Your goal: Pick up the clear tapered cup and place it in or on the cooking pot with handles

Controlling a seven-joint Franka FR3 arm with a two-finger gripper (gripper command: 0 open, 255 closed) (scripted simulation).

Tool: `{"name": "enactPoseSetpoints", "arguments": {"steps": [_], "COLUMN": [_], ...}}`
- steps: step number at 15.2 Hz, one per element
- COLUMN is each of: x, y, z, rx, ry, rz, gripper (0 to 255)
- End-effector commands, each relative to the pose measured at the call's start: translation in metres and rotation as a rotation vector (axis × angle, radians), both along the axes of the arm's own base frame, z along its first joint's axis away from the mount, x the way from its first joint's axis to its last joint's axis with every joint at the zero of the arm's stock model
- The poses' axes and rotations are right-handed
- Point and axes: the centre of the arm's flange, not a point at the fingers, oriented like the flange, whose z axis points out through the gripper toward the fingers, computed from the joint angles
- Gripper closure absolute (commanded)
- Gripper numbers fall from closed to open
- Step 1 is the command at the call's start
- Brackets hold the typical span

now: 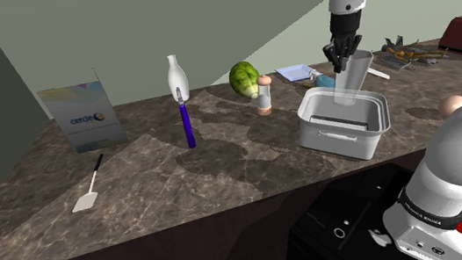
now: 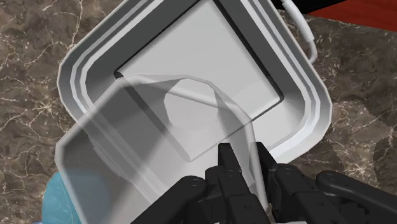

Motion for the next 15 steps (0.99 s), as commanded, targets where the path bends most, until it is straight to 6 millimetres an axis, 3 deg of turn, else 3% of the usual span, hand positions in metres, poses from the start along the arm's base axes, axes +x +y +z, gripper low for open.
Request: {"name": "enactPoseSetpoints", "arguments": {"steps": [1,9,10,15], "x": [0.0,0.0,0.0001,0.0001], "y": [-0.0008,-0.0008,-0.0008,-0.0008], "z": [-0.0106,-0.0148,-0.0148,-0.0148], "rx": [0.0,0.0,0.0,0.0], "ry": [-0.001,-0.001,-0.001,-0.001], "rz": [0.0,0.0,0.0,0.0], "gripper": [255,255,0,0]}}
